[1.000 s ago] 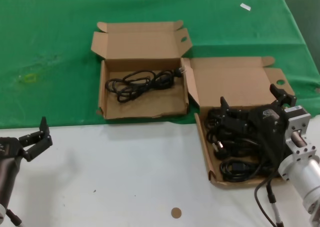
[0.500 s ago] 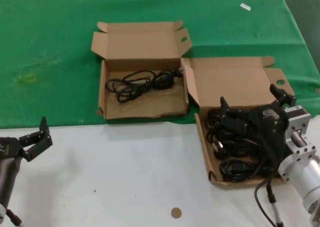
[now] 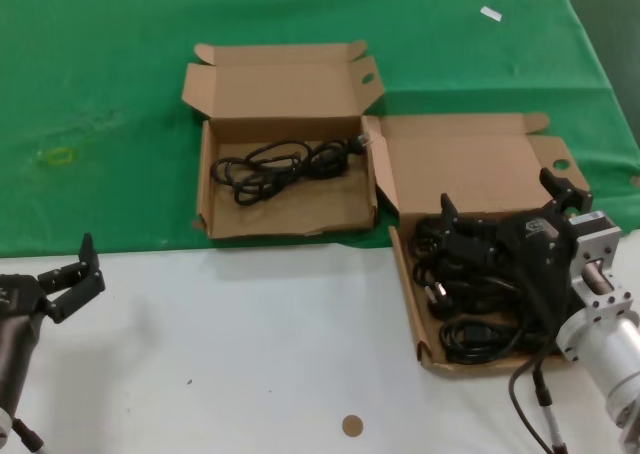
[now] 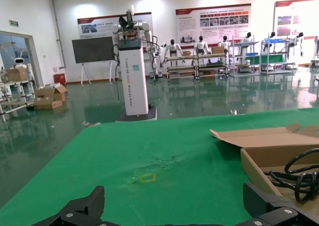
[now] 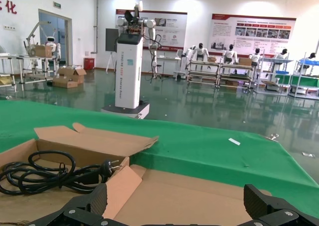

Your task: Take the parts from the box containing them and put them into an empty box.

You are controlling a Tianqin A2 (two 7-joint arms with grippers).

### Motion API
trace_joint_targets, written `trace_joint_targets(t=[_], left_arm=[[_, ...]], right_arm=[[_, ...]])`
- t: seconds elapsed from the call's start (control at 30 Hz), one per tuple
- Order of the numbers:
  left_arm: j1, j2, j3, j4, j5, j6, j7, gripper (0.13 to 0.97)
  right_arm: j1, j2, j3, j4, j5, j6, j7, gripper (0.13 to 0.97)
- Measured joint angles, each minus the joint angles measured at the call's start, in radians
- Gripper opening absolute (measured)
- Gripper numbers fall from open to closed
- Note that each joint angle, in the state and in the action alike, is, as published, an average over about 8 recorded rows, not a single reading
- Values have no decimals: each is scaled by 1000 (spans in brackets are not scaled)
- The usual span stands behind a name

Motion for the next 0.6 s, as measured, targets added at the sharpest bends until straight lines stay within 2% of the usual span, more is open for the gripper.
trace_joint_targets(t=[0.6], left_arm=[[0, 0, 0, 0, 0, 0, 0, 966]], right_arm=[[0, 0, 0, 0, 0, 0, 0, 966]])
